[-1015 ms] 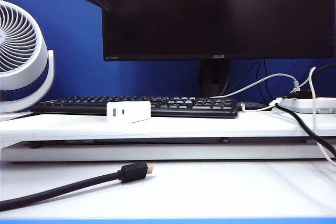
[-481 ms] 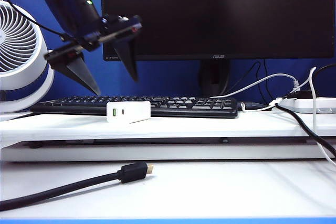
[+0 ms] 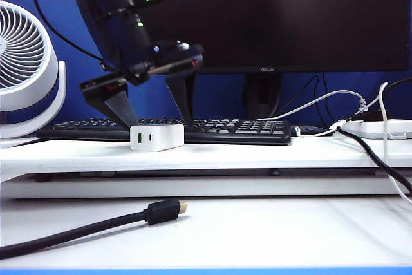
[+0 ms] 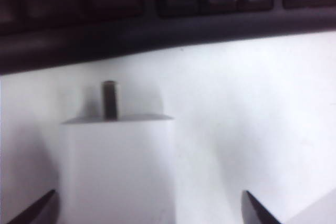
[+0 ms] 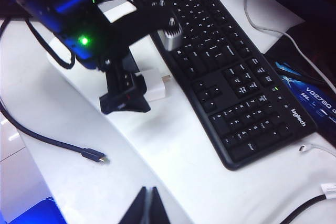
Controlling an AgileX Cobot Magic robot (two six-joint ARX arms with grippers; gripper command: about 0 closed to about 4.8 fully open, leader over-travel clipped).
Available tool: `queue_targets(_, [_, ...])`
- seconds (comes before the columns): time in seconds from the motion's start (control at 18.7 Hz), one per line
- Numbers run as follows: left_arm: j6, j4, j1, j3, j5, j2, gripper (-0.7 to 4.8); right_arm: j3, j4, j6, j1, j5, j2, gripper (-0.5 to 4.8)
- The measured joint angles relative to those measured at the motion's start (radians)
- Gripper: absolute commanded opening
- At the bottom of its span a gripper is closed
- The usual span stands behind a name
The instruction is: Pick up the Type-C charging cable and the charging base, insert one end of the Type-C charger into the corresponding slot on the base, and finally place the plugged-in charger back on the table.
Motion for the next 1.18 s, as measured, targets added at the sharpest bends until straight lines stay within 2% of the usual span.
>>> queue_targets(0.05, [0.0, 0.0, 0.0, 0.0, -0.008, 0.01, 4.79, 0.0, 0.0, 0.0, 0.0, 0.0, 0.0, -0.05])
queue_targets(0.11, [0.0, -0.001, 0.0, 0.0, -0.014, 0.021, 4.38, 0.0, 0.0, 0.001, 0.0, 0.0, 0.0, -0.05])
queue_targets(0.27, [-0.013, 0.001, 0.0, 0.002, -0.036, 0.031, 0.97, 0.0, 0.0, 0.003, 0.0, 0.0, 0.0, -0.05])
queue_targets(0.32, [-0.018, -0.007, 0.0, 0.002, -0.042, 0.032, 0.61, 0.0, 0.0, 0.003, 0.0, 0.0, 0.0, -0.05])
queue_targets(0.48, [-0.07, -0.005, 0.0, 0.005, -0.039, 0.03, 0.56, 0.0, 0.0, 0.003, 0.0, 0.0, 0.0, -0.05])
queue_targets(0.59, [-0.153, 0.0, 0.003, 0.005, 0.002, 0.03, 0.56, 0.0, 0.0, 0.003, 0.0, 0.0, 0.0, -0.05])
queue_targets(0.75, [-0.323, 0.02, 0.007, 0.005, 0.086, 0.029, 0.48, 0.0, 0.0, 0.003, 0.0, 0.0, 0.0, -0.05])
queue_targets(0.96, [-0.547, 0.031, 0.008, 0.004, 0.132, 0.027, 0.49, 0.0, 0.0, 0.006, 0.0, 0.0, 0.0, -0.05])
queue_targets(1.07, [-0.623, 0.043, 0.008, 0.004, 0.153, 0.026, 0.54, 0.0, 0.0, 0.013, 0.0, 0.0, 0.0, -0.05])
queue_targets(1.12, [-0.635, 0.047, 0.008, 0.004, 0.154, 0.026, 0.83, 0.0, 0.0, 0.016, 0.0, 0.0, 0.0, -0.05])
queue_targets(1.18, [-0.655, 0.06, 0.008, 0.002, 0.156, 0.027, 1.33, 0.0, 0.0, 0.017, 0.0, 0.0, 0.0, -0.05])
